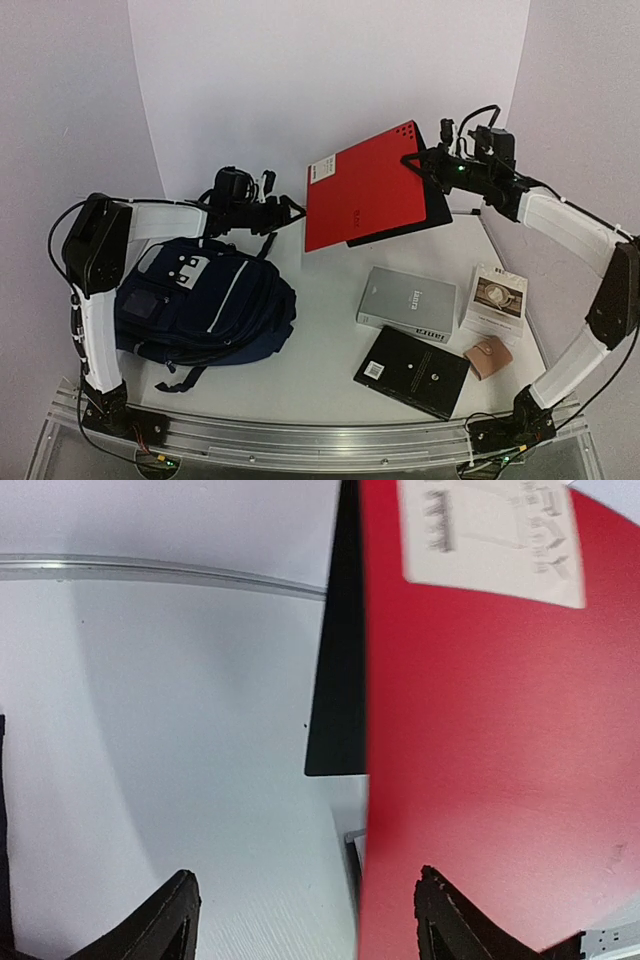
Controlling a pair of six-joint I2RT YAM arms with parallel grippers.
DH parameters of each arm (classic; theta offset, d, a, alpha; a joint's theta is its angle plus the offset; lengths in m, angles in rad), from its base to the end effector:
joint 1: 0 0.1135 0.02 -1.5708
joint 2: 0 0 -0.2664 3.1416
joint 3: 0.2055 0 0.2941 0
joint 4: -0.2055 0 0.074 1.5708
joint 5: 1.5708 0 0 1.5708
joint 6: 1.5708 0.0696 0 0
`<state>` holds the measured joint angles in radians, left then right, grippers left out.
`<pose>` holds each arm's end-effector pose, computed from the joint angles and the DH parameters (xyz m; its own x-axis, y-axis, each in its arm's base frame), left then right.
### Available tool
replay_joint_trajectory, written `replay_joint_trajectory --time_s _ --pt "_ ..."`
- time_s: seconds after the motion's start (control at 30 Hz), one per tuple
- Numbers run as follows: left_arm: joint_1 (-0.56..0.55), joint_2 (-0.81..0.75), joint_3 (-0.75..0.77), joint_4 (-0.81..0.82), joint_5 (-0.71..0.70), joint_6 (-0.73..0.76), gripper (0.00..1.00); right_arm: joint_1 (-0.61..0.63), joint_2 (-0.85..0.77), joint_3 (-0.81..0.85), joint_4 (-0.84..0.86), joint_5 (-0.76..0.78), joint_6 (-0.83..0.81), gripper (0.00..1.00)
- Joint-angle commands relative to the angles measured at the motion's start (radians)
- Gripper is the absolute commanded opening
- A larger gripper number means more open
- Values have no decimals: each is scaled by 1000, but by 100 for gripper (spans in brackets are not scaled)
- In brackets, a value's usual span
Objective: Pack the student bag
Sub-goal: Pick up the files from the center of the board.
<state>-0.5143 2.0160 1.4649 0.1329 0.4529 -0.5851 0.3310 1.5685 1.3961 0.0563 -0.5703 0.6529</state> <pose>0.4519 -0.2903 0.1988 -0.7313 -0.1572 -0.6637 0.4637 0.5990 -0.6528 0.4087 0.1802 0.3743 -0.5613 0.3478 -0.7510 -0.5536 0.5168 0.6531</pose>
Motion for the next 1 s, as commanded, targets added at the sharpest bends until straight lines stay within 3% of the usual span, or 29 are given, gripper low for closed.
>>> replay_joint_trajectory --time_s 0.0,0.3,0.57,0.77,0.97 --pt "-11 -115 -53 68 27 -13 74 41 -191 -48 90 26 64 0" --pt "-17 -316 -198 63 -23 -29 75 59 -427 -249 71 85 227 0" --pt "-22 -438 -332 28 -73 -57 74 61 -484 -509 89 140 309 0" --pt "-63 -381 -306 -17 -76 -41 75 62 -448 -610 105 185 272 0" --pt "-171 -202 -172 -56 -65 4 76 61 -368 -641 109 270 188 3"
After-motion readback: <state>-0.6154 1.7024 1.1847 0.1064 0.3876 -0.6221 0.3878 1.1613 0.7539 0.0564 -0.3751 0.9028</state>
